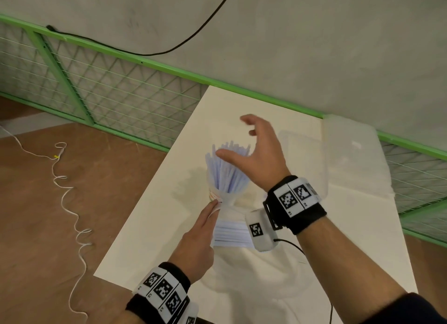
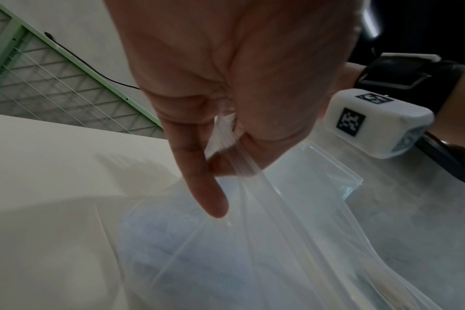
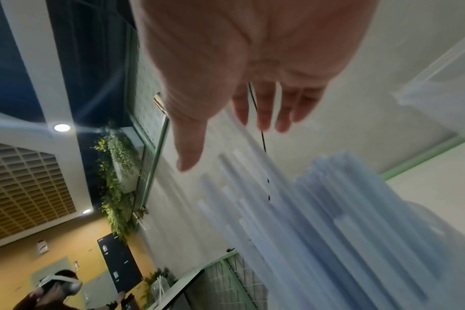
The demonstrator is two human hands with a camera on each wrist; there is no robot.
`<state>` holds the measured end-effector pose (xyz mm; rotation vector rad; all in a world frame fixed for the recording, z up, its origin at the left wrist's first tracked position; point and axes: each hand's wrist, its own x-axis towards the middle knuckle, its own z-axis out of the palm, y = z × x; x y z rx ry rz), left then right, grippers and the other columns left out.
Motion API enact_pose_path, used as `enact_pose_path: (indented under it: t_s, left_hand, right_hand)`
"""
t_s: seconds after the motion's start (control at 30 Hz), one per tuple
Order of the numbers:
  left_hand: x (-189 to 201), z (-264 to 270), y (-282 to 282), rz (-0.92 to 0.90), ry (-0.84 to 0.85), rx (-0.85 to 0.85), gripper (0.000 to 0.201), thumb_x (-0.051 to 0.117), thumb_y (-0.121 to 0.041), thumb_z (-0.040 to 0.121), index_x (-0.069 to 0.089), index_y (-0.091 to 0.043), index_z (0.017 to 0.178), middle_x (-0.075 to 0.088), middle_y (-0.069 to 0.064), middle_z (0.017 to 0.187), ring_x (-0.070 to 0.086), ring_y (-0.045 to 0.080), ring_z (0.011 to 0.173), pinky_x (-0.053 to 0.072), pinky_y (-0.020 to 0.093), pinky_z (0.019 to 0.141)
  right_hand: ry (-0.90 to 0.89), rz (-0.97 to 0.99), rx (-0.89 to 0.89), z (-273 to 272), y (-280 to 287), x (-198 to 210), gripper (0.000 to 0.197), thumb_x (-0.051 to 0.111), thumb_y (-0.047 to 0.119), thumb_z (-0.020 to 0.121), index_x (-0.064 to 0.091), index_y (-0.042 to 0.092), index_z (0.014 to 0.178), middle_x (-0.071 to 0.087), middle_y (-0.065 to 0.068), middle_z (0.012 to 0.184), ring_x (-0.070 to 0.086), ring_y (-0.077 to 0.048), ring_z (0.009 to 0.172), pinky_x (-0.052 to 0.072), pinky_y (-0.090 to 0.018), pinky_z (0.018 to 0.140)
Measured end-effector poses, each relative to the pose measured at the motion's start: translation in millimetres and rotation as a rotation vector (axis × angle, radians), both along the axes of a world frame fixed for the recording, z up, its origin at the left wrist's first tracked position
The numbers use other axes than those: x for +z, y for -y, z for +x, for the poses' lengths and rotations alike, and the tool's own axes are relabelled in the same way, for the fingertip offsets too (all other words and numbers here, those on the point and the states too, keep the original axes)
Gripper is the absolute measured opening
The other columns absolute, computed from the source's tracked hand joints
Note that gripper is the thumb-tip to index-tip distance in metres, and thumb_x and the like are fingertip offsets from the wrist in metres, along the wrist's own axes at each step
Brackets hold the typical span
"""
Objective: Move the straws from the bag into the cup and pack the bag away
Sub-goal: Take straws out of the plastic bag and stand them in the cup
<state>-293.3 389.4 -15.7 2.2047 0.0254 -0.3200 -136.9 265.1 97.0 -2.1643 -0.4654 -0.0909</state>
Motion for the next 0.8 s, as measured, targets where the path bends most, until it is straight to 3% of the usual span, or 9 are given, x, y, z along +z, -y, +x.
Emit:
enact_pose_path:
  t_s: [0.1,0.2,0.3,0.37,0.5,0.6,0.7,0.8]
  left_hand:
    - [-1,-1,0,0.006,-0.01,0.004,0.095,0.041,0.014,0.077,0.013,-0.035,0.153,-0.006,-0.036,0.153,0.053,0.009,0.115,0.05,0.024,0.089]
    - [0,0,0,0.017,-0.029,0.012,0.094,0.041,0.013,0.079,0.01,-0.036,0.153,-0.008,-0.036,0.153,0.056,0.01,0.114,0.049,0.023,0.091]
    - [1,1,0,0.021,-0.046,0.014,0.093,0.042,0.011,0.081,0.008,-0.036,0.154,-0.009,-0.033,0.155,0.057,0.011,0.112,0.05,0.024,0.091]
    - [1,1,0,0.034,-0.04,0.004,0.093,0.042,0.012,0.08,0.009,-0.036,0.153,-0.008,-0.034,0.154,0.058,0.012,0.108,0.051,0.027,0.089]
    - [3,-3,-1,0.057,-0.022,-0.015,0.094,0.042,0.014,0.077,0.012,-0.035,0.152,-0.013,-0.045,0.144,0.056,0.008,0.105,0.052,0.027,0.084]
    - [4,-3,-3,0.059,-0.019,-0.012,0.096,0.042,0.015,0.077,0.011,-0.036,0.152,-0.015,-0.048,0.141,0.051,0.002,0.101,0.052,0.026,0.084]
    - [3,-4,-4,0.055,-0.011,-0.009,0.097,0.041,0.015,0.077,0.01,-0.038,0.151,-0.014,-0.048,0.142,0.048,-0.001,0.098,0.052,0.026,0.083]
    - [1,-4,-4,0.057,-0.023,-0.001,0.095,0.041,0.013,0.078,0.01,-0.038,0.151,-0.012,-0.041,0.148,0.054,0.005,0.106,0.051,0.023,0.084]
  right_hand:
    - [0.236,0.0,0.006,-19,6,-8,0.07,0.069,0.044,0.087,0.038,0.016,0.143,0.038,0.0,0.147,0.036,-0.016,0.137,0.031,-0.034,0.113]
    - [0.241,-0.338,0.119,-38,7,-28,0.071,0.043,0.052,0.096,0.022,0.015,0.154,0.02,-0.001,0.162,0.013,-0.017,0.149,0.016,-0.035,0.119]
    - [0.266,-0.539,0.198,-45,4,-52,0.067,0.032,0.047,0.099,0.02,0.013,0.155,0.011,-0.001,0.164,0.006,-0.017,0.151,0.02,-0.041,0.119]
    - [0.307,-0.522,0.191,-42,1,-57,0.059,0.035,0.04,0.1,0.03,0.012,0.152,0.02,-0.003,0.162,0.017,-0.02,0.15,0.025,-0.042,0.116]
    - [0.376,-0.418,0.131,-25,-3,-56,0.047,0.059,0.017,0.094,0.049,0.007,0.139,0.053,-0.01,0.142,0.046,-0.029,0.134,0.042,-0.045,0.104]
    - [0.425,-0.46,0.119,-19,2,-65,0.041,0.064,0.014,0.091,0.059,0.007,0.131,0.065,-0.008,0.127,0.054,-0.03,0.127,0.048,-0.045,0.098]
    - [0.435,-0.477,0.134,-24,8,-70,0.044,0.057,0.022,0.094,0.054,0.009,0.136,0.062,-0.006,0.133,0.049,-0.029,0.133,0.045,-0.047,0.101]
    - [0.382,-0.426,0.162,-27,1,-61,0.062,0.048,0.034,0.097,0.029,0.011,0.151,0.036,-0.004,0.156,0.028,-0.024,0.146,0.028,-0.04,0.115]
